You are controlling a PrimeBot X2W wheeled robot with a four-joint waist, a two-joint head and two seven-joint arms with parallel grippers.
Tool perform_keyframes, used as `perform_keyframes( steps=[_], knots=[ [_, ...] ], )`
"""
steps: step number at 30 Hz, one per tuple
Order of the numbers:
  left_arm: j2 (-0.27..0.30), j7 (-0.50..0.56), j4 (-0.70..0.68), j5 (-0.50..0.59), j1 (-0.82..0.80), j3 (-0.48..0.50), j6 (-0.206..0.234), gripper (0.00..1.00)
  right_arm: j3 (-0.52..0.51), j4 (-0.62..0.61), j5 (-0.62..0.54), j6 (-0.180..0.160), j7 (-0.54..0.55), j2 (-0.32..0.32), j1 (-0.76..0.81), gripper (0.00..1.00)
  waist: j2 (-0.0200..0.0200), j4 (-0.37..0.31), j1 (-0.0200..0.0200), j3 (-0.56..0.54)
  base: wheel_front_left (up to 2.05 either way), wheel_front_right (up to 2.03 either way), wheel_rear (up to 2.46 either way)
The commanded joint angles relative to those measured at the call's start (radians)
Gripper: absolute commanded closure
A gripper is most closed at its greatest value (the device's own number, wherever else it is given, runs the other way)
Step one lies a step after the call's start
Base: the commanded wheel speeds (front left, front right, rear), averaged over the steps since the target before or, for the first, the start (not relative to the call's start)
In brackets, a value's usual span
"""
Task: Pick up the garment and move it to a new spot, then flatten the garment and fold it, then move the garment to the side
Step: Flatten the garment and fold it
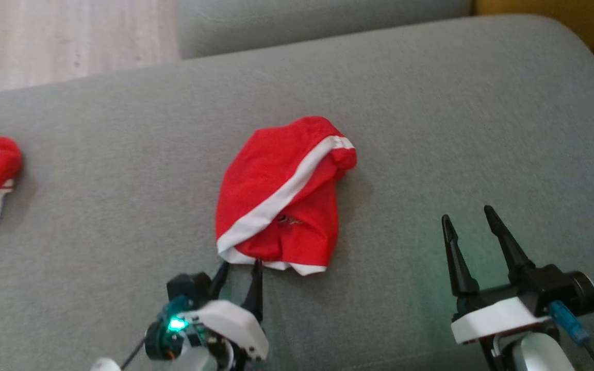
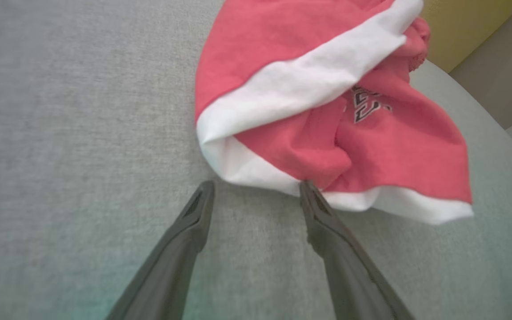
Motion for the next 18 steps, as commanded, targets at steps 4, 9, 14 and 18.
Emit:
perform_keyframes(
  steps=[4,9,14,18],
  knots=[
    [-0.010,-0.036,0.003,-0.033,-0.083,0.046,-0.014,0.00,0.015,-0.031,-0.001,0.008,-0.010,-0.005,-0.041,0.00,0.0000,-0.045,-0.0002,0.051,0.00,0.00,0.00],
    [-0.012,-0.071,0.012,-0.061,-0.115,0.049,-0.026,0.09,0.010,-0.032,0.003,0.008,-0.011,-0.005,-0.047,0.00,0.0000,-0.054,-0.0002,0.066,0.00,0.00,0.00],
    [-0.005,-0.088,0.028,-0.028,-0.142,0.022,-0.026,1.00,0.012,-0.034,0.011,0.008,-0.011,-0.005,-0.051,0.00,0.0000,-0.053,-0.0002,0.070,0.00,0.00,0.00],
    [0.037,-0.106,0.007,0.013,-0.142,0.003,-0.021,1.00,-0.005,-0.032,0.013,0.008,-0.011,-0.005,-0.044,0.00,0.0000,-0.028,-0.0002,0.049,0.00,0.00,0.00]
  ],
)
